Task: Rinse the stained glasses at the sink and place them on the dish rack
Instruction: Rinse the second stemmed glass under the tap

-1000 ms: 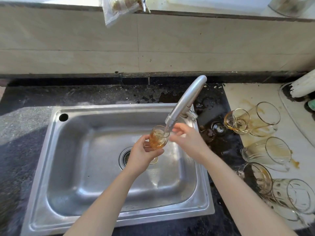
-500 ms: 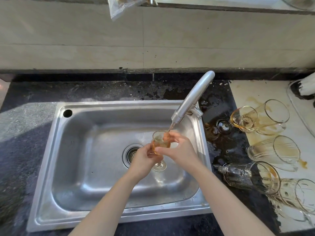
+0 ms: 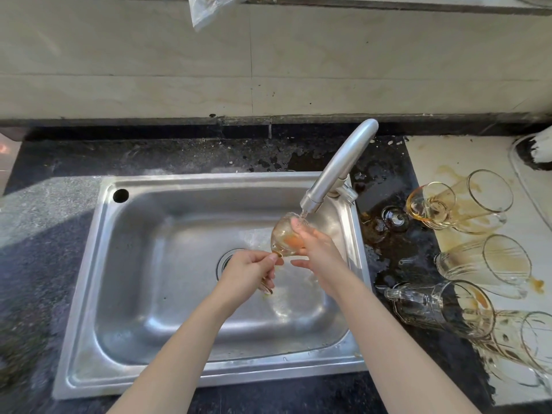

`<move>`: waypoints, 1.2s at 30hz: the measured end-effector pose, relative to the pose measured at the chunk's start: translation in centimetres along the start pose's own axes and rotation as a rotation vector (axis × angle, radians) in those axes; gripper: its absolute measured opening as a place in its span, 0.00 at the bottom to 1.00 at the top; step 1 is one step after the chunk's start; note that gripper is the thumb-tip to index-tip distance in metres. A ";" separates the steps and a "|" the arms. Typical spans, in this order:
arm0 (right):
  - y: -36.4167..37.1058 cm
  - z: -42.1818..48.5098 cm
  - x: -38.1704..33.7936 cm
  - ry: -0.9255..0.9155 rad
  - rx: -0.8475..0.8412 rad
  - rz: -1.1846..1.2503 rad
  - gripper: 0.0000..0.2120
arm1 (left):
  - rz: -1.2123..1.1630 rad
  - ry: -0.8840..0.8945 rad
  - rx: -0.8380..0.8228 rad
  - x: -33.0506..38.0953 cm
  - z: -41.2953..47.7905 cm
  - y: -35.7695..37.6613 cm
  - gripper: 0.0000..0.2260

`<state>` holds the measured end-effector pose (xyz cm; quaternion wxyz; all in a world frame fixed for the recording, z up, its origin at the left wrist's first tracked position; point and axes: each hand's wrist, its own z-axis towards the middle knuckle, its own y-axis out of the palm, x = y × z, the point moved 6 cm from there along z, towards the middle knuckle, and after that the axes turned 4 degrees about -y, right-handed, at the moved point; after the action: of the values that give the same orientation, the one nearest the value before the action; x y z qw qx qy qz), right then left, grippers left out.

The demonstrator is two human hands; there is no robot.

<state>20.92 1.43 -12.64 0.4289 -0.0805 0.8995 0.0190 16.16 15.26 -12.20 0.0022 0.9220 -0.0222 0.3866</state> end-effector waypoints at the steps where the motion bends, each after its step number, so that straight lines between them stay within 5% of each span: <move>1: 0.2 0.0 -0.2 0.001 -0.004 0.026 0.17 | -0.027 -0.029 -0.015 0.3 -0.1 -0.1 0.11; 9: -0.3 0.1 -1.2 -0.021 0.072 0.110 0.16 | -0.359 -0.213 -0.182 0.9 -0.5 0.7 0.10; 13: -0.8 -0.4 -2.0 -0.119 0.015 0.192 0.10 | -0.107 -0.058 -0.238 0.9 -0.5 0.8 0.07; 17: -1.0 -1.3 -2.2 -0.210 -0.083 0.114 0.15 | 0.172 0.056 -0.118 0.1 0.7 1.0 0.04; 23: -1.5 -2.2 -2.1 -0.266 -0.161 0.070 0.23 | 0.187 0.148 -0.072 -0.8 2.6 1.3 0.09; 27: -2.0 -2.1 -2.4 -0.298 -0.141 0.031 0.28 | 0.207 0.214 -0.072 -0.2 3.5 1.6 0.10; 32: -1.1 -1.8 -2.8 -0.391 -0.120 -0.304 0.31 | 0.267 0.255 -0.101 0.1 3.7 0.7 0.11; 36: -2.2 -0.6 -3.2 -0.373 -0.021 -0.265 0.31 | 0.349 0.271 -0.112 0.7 4.5 1.6 0.06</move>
<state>22.82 -0.36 -9.71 0.5857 -0.1974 0.7860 -0.0137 19.82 13.51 -14.87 -0.0107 0.8422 -0.2023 0.4996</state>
